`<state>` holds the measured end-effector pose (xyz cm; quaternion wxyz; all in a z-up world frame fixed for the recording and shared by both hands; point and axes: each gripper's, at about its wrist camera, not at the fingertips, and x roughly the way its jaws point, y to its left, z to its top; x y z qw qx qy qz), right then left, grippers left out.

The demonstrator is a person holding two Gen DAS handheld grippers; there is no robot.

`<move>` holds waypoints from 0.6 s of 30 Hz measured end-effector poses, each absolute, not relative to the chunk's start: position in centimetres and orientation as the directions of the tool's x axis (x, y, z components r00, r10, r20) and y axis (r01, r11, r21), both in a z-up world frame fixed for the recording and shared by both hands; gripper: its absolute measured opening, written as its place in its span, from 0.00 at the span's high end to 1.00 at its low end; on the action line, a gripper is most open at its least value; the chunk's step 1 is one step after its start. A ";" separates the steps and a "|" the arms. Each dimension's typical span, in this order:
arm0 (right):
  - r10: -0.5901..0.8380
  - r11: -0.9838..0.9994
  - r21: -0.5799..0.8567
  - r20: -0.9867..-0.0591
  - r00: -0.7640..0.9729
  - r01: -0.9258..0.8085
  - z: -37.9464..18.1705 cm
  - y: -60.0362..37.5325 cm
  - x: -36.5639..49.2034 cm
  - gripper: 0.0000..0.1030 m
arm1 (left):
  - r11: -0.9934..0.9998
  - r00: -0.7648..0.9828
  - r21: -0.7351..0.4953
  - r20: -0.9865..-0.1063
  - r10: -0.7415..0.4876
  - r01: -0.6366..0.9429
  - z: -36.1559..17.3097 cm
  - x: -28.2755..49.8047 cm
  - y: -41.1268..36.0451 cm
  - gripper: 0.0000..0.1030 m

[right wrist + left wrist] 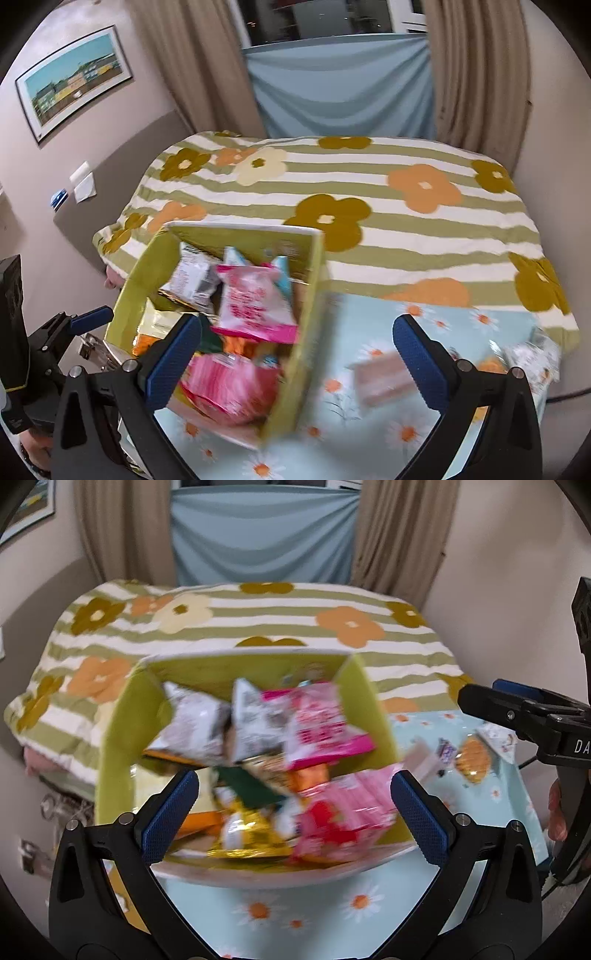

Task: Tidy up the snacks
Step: 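Withdraw both tools from the box toward the remaining snacks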

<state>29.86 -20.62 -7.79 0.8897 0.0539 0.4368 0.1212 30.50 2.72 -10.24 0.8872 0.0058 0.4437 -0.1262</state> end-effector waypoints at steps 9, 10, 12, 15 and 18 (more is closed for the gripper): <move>0.114 0.991 0.131 -0.764 0.635 -0.021 -6.0 -32.7 27.5 0.00 | 0.935 0.538 -0.149 -0.784 -0.309 0.320 -9.0 30.0 -7.5 0.00; 0.098 0.992 0.123 -0.764 0.637 -0.005 -5.8 -34.3 27.3 0.00 | 0.932 0.533 -0.151 -0.785 -0.315 0.328 -9.0 30.0 -8.7 0.00; 0.063 0.995 0.101 -0.763 0.643 0.022 -5.5 -37.0 27.0 0.00 | 0.925 0.527 -0.153 -0.784 -0.328 0.348 -9.1 29.9 -11.6 0.00; 0.042 0.995 0.090 -0.768 0.639 0.043 -5.8 -40.6 26.8 0.00 | 0.908 0.506 -0.162 -0.786 -0.356 0.387 -9.5 30.0 -16.4 0.00; 0.042 0.995 0.091 -0.782 0.622 0.047 -6.7 -43.4 27.0 0.00 | 0.887 0.458 -0.176 -0.804 -0.380 0.427 -10.8 30.6 -20.8 0.00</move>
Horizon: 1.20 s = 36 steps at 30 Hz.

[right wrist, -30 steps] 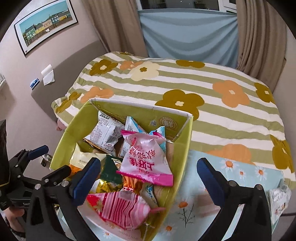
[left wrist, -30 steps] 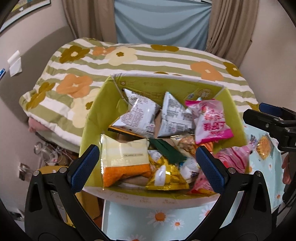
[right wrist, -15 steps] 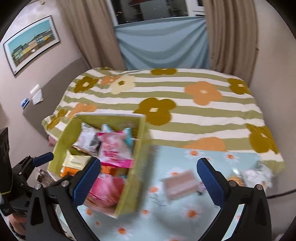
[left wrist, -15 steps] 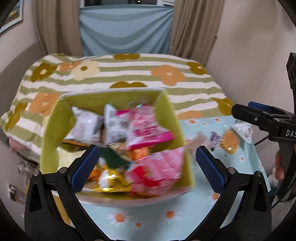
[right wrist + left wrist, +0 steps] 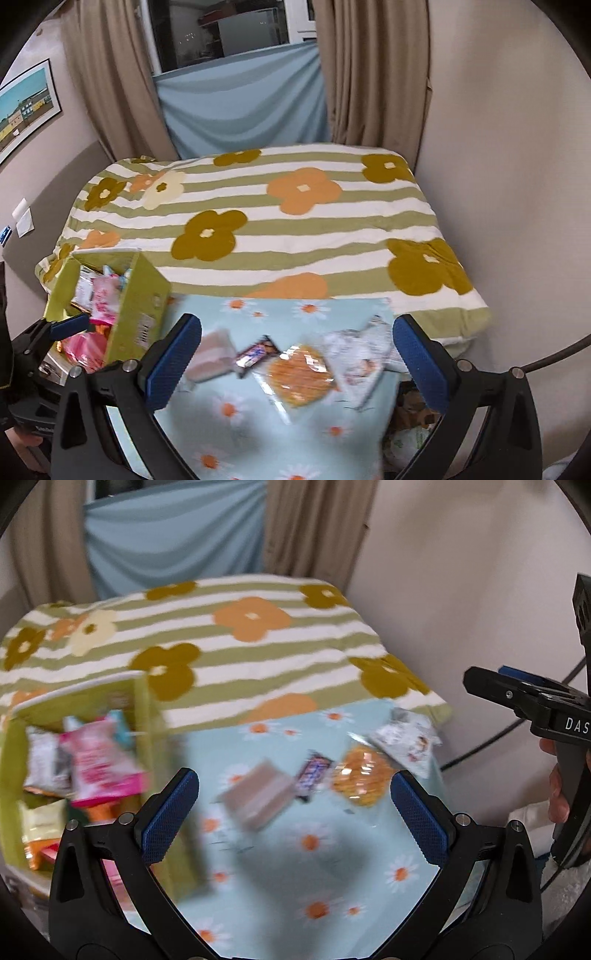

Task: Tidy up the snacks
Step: 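Withdraw both tools from the box toward the remaining snacks, then grasp the waffle packet with the left tool while the right tool grasps the grey newspaper-print bag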

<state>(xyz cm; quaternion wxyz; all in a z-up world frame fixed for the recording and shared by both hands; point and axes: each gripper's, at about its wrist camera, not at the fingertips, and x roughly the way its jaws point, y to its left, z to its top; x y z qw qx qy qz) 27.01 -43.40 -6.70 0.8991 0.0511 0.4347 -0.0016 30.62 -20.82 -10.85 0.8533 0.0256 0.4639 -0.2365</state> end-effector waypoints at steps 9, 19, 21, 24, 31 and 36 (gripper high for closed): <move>0.103 0.969 0.204 -0.841 0.532 0.136 -12.9 -49.5 28.5 0.00 | 0.802 0.305 -0.130 -0.880 -0.364 0.584 -17.8 32.5 -31.3 0.00; 0.133 0.937 0.277 -0.846 0.516 0.213 -19.1 -52.4 30.2 0.00 | 0.726 0.196 -0.110 -0.926 -0.323 0.679 -25.7 34.6 -36.7 0.00; 0.132 0.942 0.266 -0.854 0.503 0.205 -20.2 -52.6 30.7 0.00 | 0.715 0.186 -0.105 -0.930 -0.317 0.691 -26.6 34.9 -37.2 0.00; 0.142 0.948 0.263 -0.854 0.501 0.180 -21.3 -52.8 31.2 0.00 | 0.702 0.156 -0.116 -0.938 -0.311 0.703 -27.7 35.5 -38.0 0.00; 0.172 0.968 0.239 -0.846 0.505 0.071 -22.9 -52.9 31.9 0.00 | 0.672 0.144 -0.105 -0.941 -0.305 0.733 -29.1 35.7 -39.0 0.00; 0.196 0.977 0.210 -0.840 0.505 -0.031 -23.4 -52.6 31.9 0.00 | 0.633 0.169 -0.058 -0.941 -0.293 0.772 -29.6 34.9 -39.2 0.00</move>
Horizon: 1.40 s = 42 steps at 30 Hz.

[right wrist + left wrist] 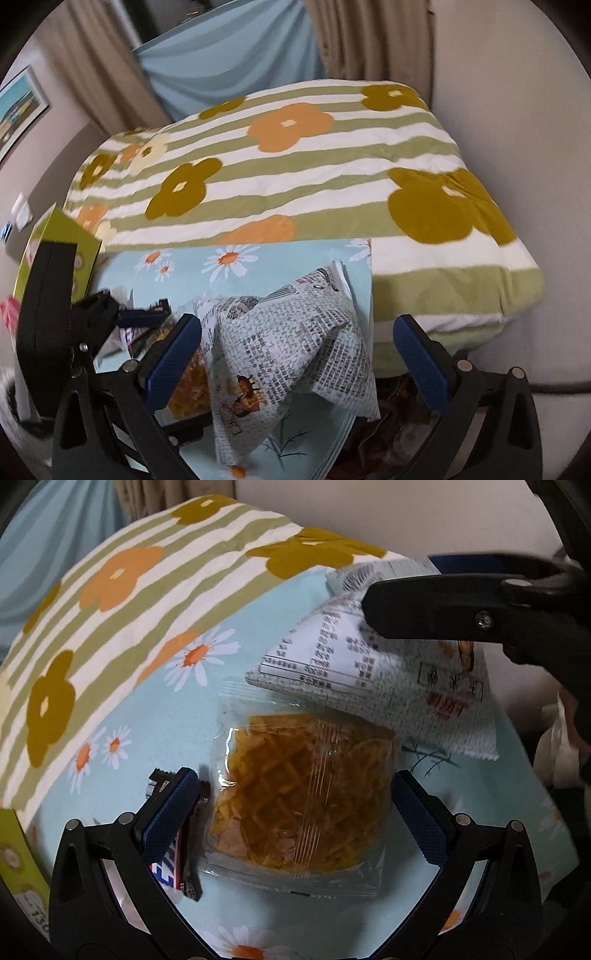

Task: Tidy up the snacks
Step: 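Grasp the waffle packet with the left tool while the right tool grasps the grey newspaper-print bag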

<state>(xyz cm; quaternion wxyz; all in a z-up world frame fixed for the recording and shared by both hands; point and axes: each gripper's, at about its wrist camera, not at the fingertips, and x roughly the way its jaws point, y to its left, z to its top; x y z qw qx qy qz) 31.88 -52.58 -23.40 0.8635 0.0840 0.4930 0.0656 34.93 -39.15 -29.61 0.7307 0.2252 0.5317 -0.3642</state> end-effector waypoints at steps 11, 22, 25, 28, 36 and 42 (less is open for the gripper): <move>0.259 0.964 0.197 -0.833 0.488 -0.177 -23.8 -51.5 31.6 0.00 | 0.596 0.159 -0.043 -0.946 -0.282 0.802 -29.5 34.2 -38.9 0.27; 0.250 0.959 0.168 -0.881 0.401 -0.228 -26.8 -50.0 32.9 0.00 | 0.622 0.248 0.045 -0.938 -0.244 0.782 -27.5 32.5 -36.9 0.27; 0.222 0.960 0.126 -0.884 0.411 -0.248 -27.2 -49.3 32.9 0.00 | 0.620 0.271 0.078 -0.936 -0.225 0.781 -27.3 32.0 -36.6 0.27; 0.250 0.957 0.159 -0.878 0.409 -0.243 -27.2 -49.3 32.9 0.04 | 0.633 0.283 0.087 -0.935 -0.215 0.769 -27.1 31.9 -36.2 0.27; 0.246 0.961 0.156 -0.859 0.449 -0.228 -25.3 -49.3 31.7 0.29 | 0.691 0.319 0.094 -0.925 -0.206 0.717 -25.8 31.6 -34.0 0.27; 0.257 0.959 0.149 -0.817 0.516 -0.242 -20.7 -48.4 30.3 0.29 | 0.767 0.365 0.075 -0.906 -0.214 0.637 -22.8 31.7 -31.5 0.27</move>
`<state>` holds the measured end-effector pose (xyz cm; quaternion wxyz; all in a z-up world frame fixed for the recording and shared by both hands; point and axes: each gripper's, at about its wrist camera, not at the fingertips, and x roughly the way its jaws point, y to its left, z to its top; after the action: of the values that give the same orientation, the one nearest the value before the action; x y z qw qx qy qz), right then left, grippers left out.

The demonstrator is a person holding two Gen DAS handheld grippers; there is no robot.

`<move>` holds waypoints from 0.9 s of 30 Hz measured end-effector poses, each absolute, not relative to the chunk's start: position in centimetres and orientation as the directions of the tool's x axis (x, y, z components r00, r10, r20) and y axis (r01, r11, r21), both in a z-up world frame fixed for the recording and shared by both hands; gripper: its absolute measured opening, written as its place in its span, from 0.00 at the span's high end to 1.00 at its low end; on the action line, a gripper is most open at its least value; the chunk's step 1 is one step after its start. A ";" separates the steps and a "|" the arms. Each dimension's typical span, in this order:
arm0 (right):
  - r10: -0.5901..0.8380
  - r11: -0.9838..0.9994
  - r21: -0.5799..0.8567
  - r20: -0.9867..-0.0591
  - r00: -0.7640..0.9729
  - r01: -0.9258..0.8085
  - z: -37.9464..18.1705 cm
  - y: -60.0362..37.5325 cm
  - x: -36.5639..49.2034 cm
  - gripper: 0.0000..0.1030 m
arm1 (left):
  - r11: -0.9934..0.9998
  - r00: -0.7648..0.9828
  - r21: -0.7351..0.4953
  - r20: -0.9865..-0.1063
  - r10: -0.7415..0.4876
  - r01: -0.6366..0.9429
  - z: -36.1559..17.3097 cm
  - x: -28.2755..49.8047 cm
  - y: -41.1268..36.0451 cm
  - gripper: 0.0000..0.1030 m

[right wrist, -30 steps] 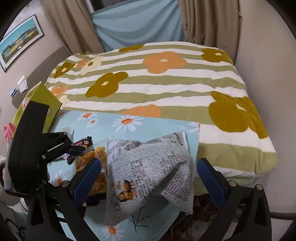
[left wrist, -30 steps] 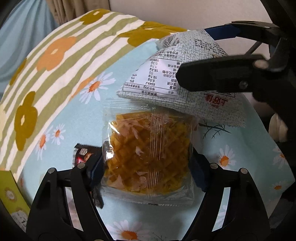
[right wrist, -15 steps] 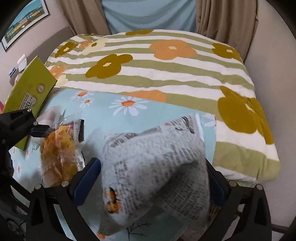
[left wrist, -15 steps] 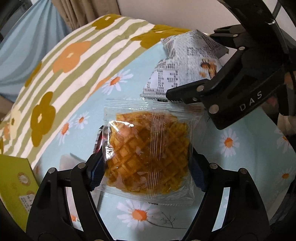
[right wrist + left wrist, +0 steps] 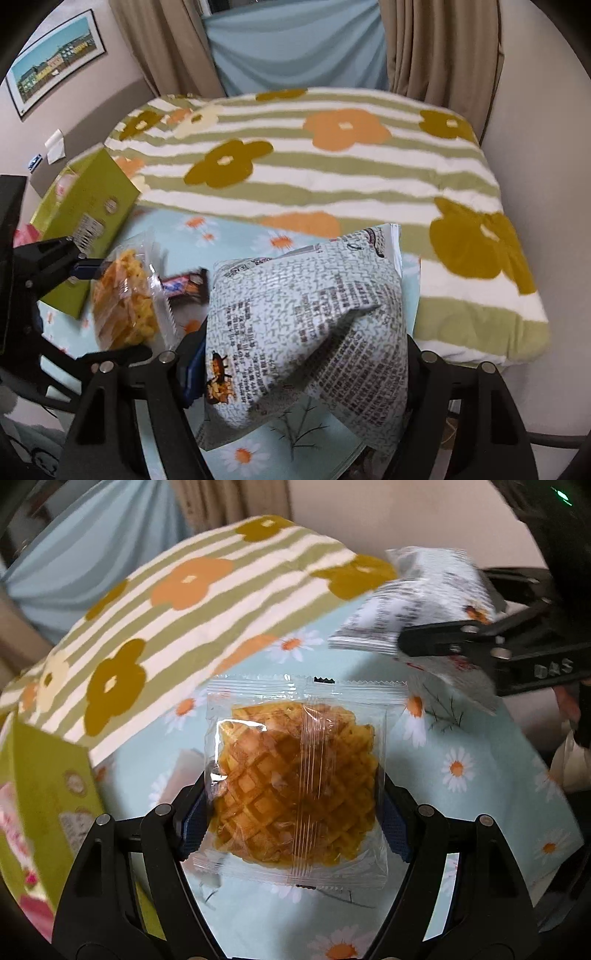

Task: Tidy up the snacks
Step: 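Grasp the waffle packet with the left tool while the right tool grasps the grey newspaper-print bag, then carry both packets over the box and open both tools to drop them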

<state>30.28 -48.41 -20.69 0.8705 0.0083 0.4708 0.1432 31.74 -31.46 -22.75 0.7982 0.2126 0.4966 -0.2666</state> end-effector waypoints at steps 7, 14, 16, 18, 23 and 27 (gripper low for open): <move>0.292 0.944 0.136 -0.768 0.570 -0.300 -14.6 -44.8 28.6 0.29 | 0.867 0.464 0.059 -0.861 -0.206 0.495 -17.2 30.9 -26.9 0.27; 0.329 0.919 0.098 -0.726 0.603 -0.383 -8.8 -39.1 27.1 0.29 | 0.937 0.537 0.017 -0.823 -0.184 0.349 -11.6 29.7 -21.0 0.27; 0.341 0.912 0.094 -0.715 0.610 -0.400 -7.7 -37.4 26.9 0.29 | 0.947 0.559 0.020 -0.811 -0.171 0.320 -10.5 29.4 -19.3 0.27; 0.348 0.908 0.092 -0.707 0.615 -0.409 -6.6 -35.3 26.8 0.29 | 0.959 0.583 0.012 -0.796 -0.162 0.283 -9.3 29.4 -17.0 0.27; 0.372 0.905 0.116 -0.681 0.631 -0.409 -5.0 -30.6 26.9 0.29 | 0.978 0.628 -0.001 -0.766 -0.135 0.209 -7.1 29.7 -10.9 0.27; 0.373 0.901 0.099 -0.674 0.638 -0.421 -4.0 -26.3 27.4 0.29 | 0.989 0.627 -0.006 -0.773 -0.097 0.145 -6.6 30.4 -5.3 0.27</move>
<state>27.39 -26.25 -3.96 0.9044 -0.0334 0.3643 0.2195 30.42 -5.33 -6.60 0.9014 0.0283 0.4268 -0.0671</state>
